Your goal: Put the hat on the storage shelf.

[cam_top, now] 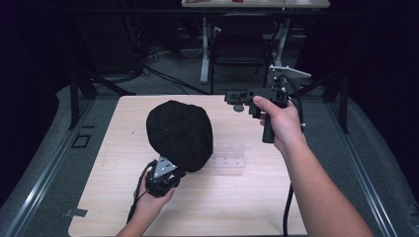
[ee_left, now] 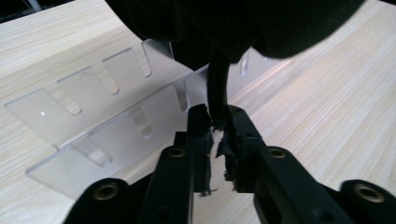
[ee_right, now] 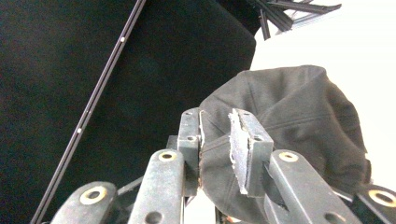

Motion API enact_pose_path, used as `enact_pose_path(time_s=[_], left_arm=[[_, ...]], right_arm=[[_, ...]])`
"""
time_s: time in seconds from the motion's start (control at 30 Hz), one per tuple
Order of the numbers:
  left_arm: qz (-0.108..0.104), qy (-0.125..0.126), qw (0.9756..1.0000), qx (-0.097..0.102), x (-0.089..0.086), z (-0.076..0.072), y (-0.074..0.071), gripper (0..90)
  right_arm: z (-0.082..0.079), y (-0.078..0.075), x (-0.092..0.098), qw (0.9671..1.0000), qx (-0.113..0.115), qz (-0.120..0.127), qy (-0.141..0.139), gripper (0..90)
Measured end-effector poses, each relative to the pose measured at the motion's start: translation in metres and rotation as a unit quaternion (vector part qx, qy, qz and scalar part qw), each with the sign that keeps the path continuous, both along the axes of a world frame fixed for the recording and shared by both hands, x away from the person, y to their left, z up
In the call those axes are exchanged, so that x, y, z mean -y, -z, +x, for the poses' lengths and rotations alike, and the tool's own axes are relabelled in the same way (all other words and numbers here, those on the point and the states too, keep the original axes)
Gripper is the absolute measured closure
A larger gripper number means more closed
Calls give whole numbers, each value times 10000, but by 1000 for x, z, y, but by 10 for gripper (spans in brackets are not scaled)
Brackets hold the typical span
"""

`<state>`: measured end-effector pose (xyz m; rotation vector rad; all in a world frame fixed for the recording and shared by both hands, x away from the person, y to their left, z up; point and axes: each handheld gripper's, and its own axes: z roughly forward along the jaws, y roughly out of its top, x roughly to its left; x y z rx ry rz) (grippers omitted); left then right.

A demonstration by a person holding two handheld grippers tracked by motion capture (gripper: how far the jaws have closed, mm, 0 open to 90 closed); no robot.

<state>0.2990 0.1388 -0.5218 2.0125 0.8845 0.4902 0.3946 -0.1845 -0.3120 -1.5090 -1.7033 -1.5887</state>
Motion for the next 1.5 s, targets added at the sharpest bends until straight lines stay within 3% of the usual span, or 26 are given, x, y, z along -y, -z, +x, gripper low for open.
enact_pose_path(time_s=[0.2,0.3,0.37,0.47,0.57,0.67,0.77,0.83,0.9,0.93,1.07,1.17,1.23,1.3,1.33,1.37,1.43,1.5], left_arm=[[-209,-83,9997,65,-17,-6,-5,635],[-342,-152,9993,28,-29,-7,-7,566],[-410,-233,9989,-25,-36,-8,-8,533],[-431,-358,9984,-59,-47,-9,-8,508],[-396,-494,9979,-93,-60,-12,-6,479],[-416,-561,9975,-125,-67,-14,-4,468],[-478,-691,9964,-145,-77,-17,1,458],[-524,-730,9959,-139,-79,-17,3,455],[-559,-815,9951,-90,-84,-18,7,453],[-559,-815,9951,-90,-84,-18,7,454],[-614,-999,9931,-89,-93,-19,15,452],[-597,-1030,9928,-111,-95,-19,17,449],[-670,-1109,9915,-109,-98,-18,20,429],[-643,-1109,9917,-119,-98,-18,21,421],[-643,-1109,9917,-119,-98,-18,21,416],[-633,-1117,9917,-102,-98,-18,21,416],[-619,-1104,9919,-121,-98,-18,22,415],[-585,-1077,9924,-117,-97,-18,22,410]], right_arm=[[-6,-2,11,9994,140,-293,121,714],[-11,-3,18,9973,320,-598,297,687],[-13,-2,22,9971,331,-604,316,686],[-15,-1,26,9965,329,-681,345,690],[-21,0,33,9933,409,-993,424,690],[-25,1,37,9920,462,-1075,481,689],[-34,4,45,9862,630,-1405,602,671],[-36,5,47,9846,659,-1491,625,660],[-43,10,52,9800,838,-1670,685,624],[-43,10,52,9800,838,-1670,685,624],[-56,23,58,9685,1090,-2100,778,594],[-61,29,61,9658,1177,-2174,786,574],[-67,38,67,9608,1291,-2300,851,547],[-71,44,70,9568,1358,-2409,895,529],[-71,44,70,9568,1358,-2409,895,529],[-75,51,73,9511,1441,-2563,948,519],[-77,55,75,9493,1447,-2620,962,519],[-84,65,79,9432,1496,-2789,1008,509]])
